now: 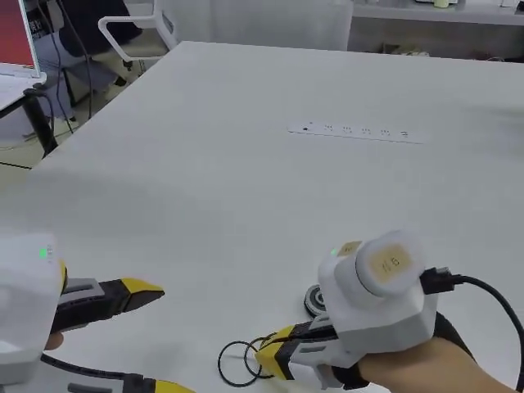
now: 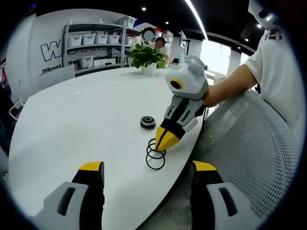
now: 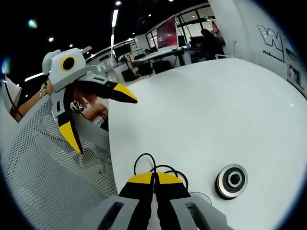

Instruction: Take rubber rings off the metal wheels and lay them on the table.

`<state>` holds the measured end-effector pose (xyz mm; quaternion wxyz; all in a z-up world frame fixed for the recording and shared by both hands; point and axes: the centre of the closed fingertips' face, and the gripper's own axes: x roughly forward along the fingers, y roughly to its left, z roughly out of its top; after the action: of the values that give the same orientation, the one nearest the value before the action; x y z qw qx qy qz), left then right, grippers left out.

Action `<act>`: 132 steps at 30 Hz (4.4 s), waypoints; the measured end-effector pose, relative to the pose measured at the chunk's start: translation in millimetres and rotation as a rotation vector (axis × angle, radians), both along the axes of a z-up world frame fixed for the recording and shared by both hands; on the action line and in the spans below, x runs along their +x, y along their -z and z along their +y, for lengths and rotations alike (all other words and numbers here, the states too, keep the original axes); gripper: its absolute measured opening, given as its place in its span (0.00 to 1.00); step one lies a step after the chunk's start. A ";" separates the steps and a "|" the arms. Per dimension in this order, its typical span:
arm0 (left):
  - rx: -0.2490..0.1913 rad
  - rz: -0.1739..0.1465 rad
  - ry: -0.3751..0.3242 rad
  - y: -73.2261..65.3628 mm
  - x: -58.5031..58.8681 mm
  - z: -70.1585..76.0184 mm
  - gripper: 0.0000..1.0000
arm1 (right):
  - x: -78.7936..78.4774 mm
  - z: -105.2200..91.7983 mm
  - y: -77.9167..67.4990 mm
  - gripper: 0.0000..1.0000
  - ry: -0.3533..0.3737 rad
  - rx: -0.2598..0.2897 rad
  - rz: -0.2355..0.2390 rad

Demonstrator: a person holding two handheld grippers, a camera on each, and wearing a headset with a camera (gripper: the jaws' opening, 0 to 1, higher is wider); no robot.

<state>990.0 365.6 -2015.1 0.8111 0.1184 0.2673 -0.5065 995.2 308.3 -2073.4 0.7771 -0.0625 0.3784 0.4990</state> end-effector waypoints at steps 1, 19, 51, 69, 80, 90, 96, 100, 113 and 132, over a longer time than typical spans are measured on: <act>-0.002 -0.001 -0.001 -0.3 0.3 0.1 0.71 | 0.2 -0.3 0.7 0.00 0.000 -0.004 -0.003; -0.007 0.005 -0.007 -0.2 1.2 -0.3 0.70 | -2.6 0.5 7.2 0.00 -0.039 -0.038 -0.037; -0.007 0.004 -0.008 0.2 0.5 -1.3 0.70 | 34.4 -16.4 -50.9 0.12 0.060 0.056 -0.176; -0.008 0.002 0.002 -1.0 -0.7 -3.1 0.70 | 68.9 -59.2 -84.4 0.20 0.233 0.168 -0.221; -0.012 -0.019 0.014 -6.0 -0.7 -3.4 0.70 | 75.0 -90.3 -58.6 0.25 0.269 0.112 -0.198; 0.032 -0.091 0.036 -25.0 8.0 4.3 0.70 | 76.2 -104.4 -38.5 0.25 0.286 0.063 -0.169; 0.013 -0.138 0.041 -48.5 18.8 -0.4 0.71 | 75.6 -105.1 -34.2 0.25 0.281 0.056 -0.163; 0.022 -0.171 0.086 -60.3 24.6 -9.1 0.71 | 74.9 -105.7 -31.5 0.25 0.276 0.049 -0.165; 0.030 -0.272 0.220 -88.3 52.9 -53.6 0.70 | 75.1 -108.0 -31.6 0.26 0.282 0.049 -0.163; -0.034 -0.316 0.327 -89.6 71.8 -110.0 0.63 | 70.1 -106.3 -22.1 0.25 0.238 0.018 -0.157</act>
<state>1061.9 255.6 -1925.5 0.7519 0.2246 0.1054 -0.6108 1065.3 202.0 -2051.3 0.8586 -0.0489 0.3167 0.4001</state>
